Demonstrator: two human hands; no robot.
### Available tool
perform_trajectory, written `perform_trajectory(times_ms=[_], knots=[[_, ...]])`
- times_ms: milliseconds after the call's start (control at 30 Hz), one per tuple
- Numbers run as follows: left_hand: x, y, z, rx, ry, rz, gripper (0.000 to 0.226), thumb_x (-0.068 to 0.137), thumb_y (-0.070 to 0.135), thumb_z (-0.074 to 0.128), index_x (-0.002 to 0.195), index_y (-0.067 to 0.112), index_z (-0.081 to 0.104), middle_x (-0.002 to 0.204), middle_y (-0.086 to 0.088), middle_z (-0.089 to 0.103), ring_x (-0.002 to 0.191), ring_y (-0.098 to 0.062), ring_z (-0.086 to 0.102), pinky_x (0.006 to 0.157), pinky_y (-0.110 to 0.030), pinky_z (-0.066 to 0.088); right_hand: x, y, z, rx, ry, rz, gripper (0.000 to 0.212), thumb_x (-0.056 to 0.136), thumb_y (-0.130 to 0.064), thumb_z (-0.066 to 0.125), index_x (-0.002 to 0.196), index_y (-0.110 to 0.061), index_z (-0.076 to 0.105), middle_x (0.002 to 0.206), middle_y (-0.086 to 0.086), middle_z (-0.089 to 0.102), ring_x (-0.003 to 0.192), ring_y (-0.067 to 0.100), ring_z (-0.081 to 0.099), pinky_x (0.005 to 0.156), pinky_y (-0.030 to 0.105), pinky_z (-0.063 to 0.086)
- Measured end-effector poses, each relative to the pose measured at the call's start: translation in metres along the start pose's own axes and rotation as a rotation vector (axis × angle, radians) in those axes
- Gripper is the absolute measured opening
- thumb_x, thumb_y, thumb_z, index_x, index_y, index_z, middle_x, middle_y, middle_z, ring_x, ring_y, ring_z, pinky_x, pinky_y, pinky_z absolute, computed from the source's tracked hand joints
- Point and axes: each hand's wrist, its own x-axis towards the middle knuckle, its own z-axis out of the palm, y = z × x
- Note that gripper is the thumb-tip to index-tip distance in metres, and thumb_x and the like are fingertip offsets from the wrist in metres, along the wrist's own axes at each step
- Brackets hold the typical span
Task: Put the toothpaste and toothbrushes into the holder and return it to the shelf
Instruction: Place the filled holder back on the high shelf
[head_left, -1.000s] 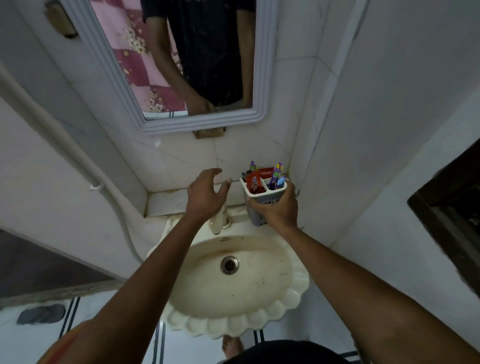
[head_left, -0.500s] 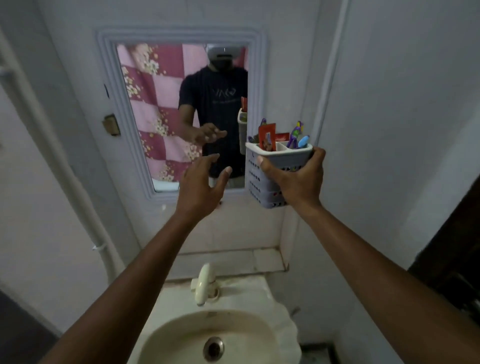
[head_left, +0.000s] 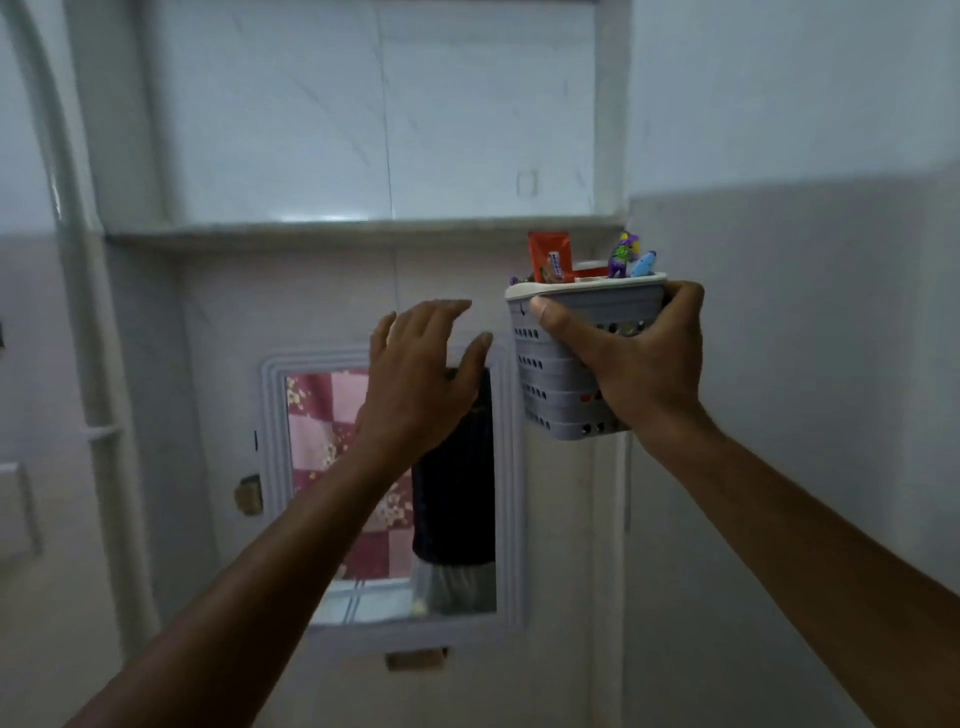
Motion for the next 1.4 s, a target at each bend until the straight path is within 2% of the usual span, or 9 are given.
perform_trajectory(times_ms=[200, 533, 633, 800, 967, 1033, 1133, 1300, 1400], knots=[[0.091, -0.001, -0.009, 0.090, 0.181, 0.030, 0.053, 0.107, 0.053, 0.052, 0.148, 0.019, 0.058, 0.150, -0.002, 0.060, 0.146, -0.024, 0.049, 0.124, -0.053, 0.033, 0.047, -0.051, 0.006, 0.022, 0.042, -0.082, 0.115, 0.040, -0.094, 0.088, 0.120, -0.023, 0.048, 0.124, 0.000, 0.066, 0.118, 0.024, 0.070, 0.094, 0.046, 0.066], [0.137, -0.029, 0.025, 0.187, 0.055, -0.096, 0.060, 0.110, 0.066, 0.026, 0.150, 0.035, 0.060, 0.163, 0.007, 0.052, 0.161, -0.021, 0.031, 0.133, -0.049, 0.004, 0.103, -0.097, 0.026, -0.018, 0.114, -0.141, 0.108, 0.051, -0.087, 0.091, 0.124, -0.021, 0.047, 0.125, -0.002, 0.064, 0.120, 0.022, 0.067, 0.093, 0.040, 0.064], [0.135, -0.031, 0.023, 0.188, 0.053, -0.089, 0.058, 0.111, 0.063, 0.028, 0.148, 0.034, 0.063, 0.160, 0.009, 0.056, 0.159, -0.020, 0.035, 0.133, -0.048, 0.006, 0.117, -0.099, 0.033, -0.009, 0.148, -0.142, 0.108, 0.050, -0.087, 0.091, 0.122, -0.021, 0.046, 0.124, -0.001, 0.063, 0.119, 0.022, 0.067, 0.091, 0.039, 0.063], [0.138, -0.033, 0.022, 0.178, 0.039, -0.091, 0.061, 0.110, 0.066, 0.029, 0.135, 0.030, 0.072, 0.145, 0.009, 0.068, 0.150, -0.020, 0.048, 0.130, -0.050, 0.016, 0.145, -0.109, 0.049, 0.020, 0.193, -0.152, 0.101, 0.056, -0.084, 0.093, 0.122, -0.020, 0.049, 0.119, -0.005, 0.064, 0.114, 0.019, 0.068, 0.073, 0.022, 0.050], [0.140, -0.032, 0.019, 0.166, 0.027, -0.107, 0.061, 0.109, 0.066, 0.032, 0.130, 0.027, 0.074, 0.135, 0.004, 0.074, 0.144, -0.021, 0.055, 0.130, -0.049, 0.019, 0.161, -0.092, 0.077, -0.083, 0.132, -0.118, 0.113, 0.065, -0.092, 0.081, 0.140, -0.013, 0.050, 0.136, 0.002, 0.061, 0.129, 0.026, 0.060, 0.100, 0.039, 0.057], [0.140, -0.030, 0.017, 0.161, 0.026, -0.113, 0.060, 0.109, 0.066, 0.034, 0.130, 0.027, 0.075, 0.135, 0.003, 0.075, 0.142, -0.022, 0.056, 0.130, -0.048, 0.019, 0.163, -0.080, 0.084, -0.100, 0.051, -0.086, 0.124, 0.072, -0.094, 0.074, 0.158, -0.011, 0.039, 0.152, 0.008, 0.056, 0.141, 0.030, 0.056, 0.113, 0.048, 0.055], [0.139, -0.028, 0.016, 0.182, 0.025, -0.114, 0.059, 0.109, 0.065, 0.036, 0.128, 0.027, 0.076, 0.131, 0.001, 0.076, 0.138, -0.024, 0.059, 0.129, -0.048, 0.022, 0.161, -0.070, 0.090, -0.201, -0.048, -0.133, 0.125, 0.091, -0.085, 0.065, 0.177, -0.022, 0.000, 0.173, 0.014, 0.030, 0.158, 0.037, 0.038, 0.126, 0.056, 0.041], [0.138, -0.028, 0.016, 0.200, 0.037, -0.105, 0.060, 0.110, 0.065, 0.035, 0.129, 0.026, 0.076, 0.131, 0.000, 0.077, 0.136, -0.025, 0.061, 0.129, -0.048, 0.023, 0.151, -0.056, 0.095, -0.570, -0.255, -0.173, 0.098, 0.108, -0.079, 0.036, 0.172, -0.042, -0.029, 0.184, 0.020, -0.019, 0.173, 0.043, 0.000, 0.134, 0.067, 0.016], [0.138, -0.027, 0.016, 0.200, 0.034, -0.105, 0.060, 0.110, 0.064, 0.035, 0.129, 0.025, 0.076, 0.131, -0.002, 0.076, 0.137, -0.025, 0.060, 0.129, -0.048, 0.021, 0.149, -0.048, 0.095, -0.639, -0.365, -0.106, 0.085, 0.112, -0.076, 0.024, 0.168, -0.048, -0.033, 0.183, 0.022, -0.027, 0.173, 0.046, -0.008, 0.134, 0.067, 0.004]])
